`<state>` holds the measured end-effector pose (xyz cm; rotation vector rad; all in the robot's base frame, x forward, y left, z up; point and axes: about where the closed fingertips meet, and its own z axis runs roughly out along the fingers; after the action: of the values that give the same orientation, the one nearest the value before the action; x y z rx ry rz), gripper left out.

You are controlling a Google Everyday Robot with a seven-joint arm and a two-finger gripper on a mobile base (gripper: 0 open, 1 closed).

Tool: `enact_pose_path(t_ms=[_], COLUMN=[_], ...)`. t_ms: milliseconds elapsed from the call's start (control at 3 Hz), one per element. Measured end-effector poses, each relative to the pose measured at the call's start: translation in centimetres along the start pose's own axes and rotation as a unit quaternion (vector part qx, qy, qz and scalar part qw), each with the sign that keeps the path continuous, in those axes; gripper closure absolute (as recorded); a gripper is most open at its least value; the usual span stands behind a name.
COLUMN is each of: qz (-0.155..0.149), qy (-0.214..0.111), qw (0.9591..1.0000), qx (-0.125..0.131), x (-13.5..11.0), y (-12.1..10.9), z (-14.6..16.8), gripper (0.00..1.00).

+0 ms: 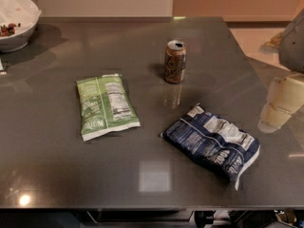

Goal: Move blue chip bag near orange can

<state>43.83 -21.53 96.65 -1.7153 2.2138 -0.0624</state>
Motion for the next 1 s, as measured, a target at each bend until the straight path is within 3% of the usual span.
enact_pose_path(t_ms=[333,1000], qz=[0.006,0.012], qy=[-0.027,-0.081], qw=[0.9995,0.9935], qx=[-0.013,-0.079], x=[0.2,0.1], y=[0.7,3.2], z=[1.8,6.7], gripper=[0.00,0.00])
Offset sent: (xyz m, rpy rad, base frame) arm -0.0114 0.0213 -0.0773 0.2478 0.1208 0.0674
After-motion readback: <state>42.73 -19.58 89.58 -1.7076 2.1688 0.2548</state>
